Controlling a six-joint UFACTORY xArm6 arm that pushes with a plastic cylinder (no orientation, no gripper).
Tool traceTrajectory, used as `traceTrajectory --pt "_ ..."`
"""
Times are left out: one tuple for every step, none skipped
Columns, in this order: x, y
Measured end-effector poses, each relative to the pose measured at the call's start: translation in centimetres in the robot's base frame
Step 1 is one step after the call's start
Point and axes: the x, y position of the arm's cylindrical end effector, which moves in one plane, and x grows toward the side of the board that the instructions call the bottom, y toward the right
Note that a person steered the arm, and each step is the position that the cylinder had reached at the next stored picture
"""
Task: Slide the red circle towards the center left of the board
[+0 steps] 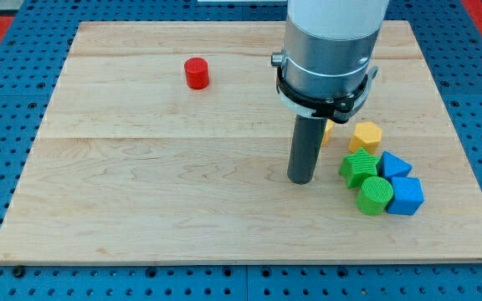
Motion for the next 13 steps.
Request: traceTrajectory --pt "-0.1 -0.5" --pt "-0.5 -3.9" --pt "-2.9 -8.8" --pt "-7.2 -11.8" --pt "-11.7 -11.8" --pt "-13.5 -9.4" --pt "-15.2 -9.2" --pt "-18.3 -9.2" --pt "-20.9 -9.6" --pt "-20.1 -11.5" --pt "-19.0 -13.0" --pt "-18.8 -15.6" --pt "-18.9 -19.5"
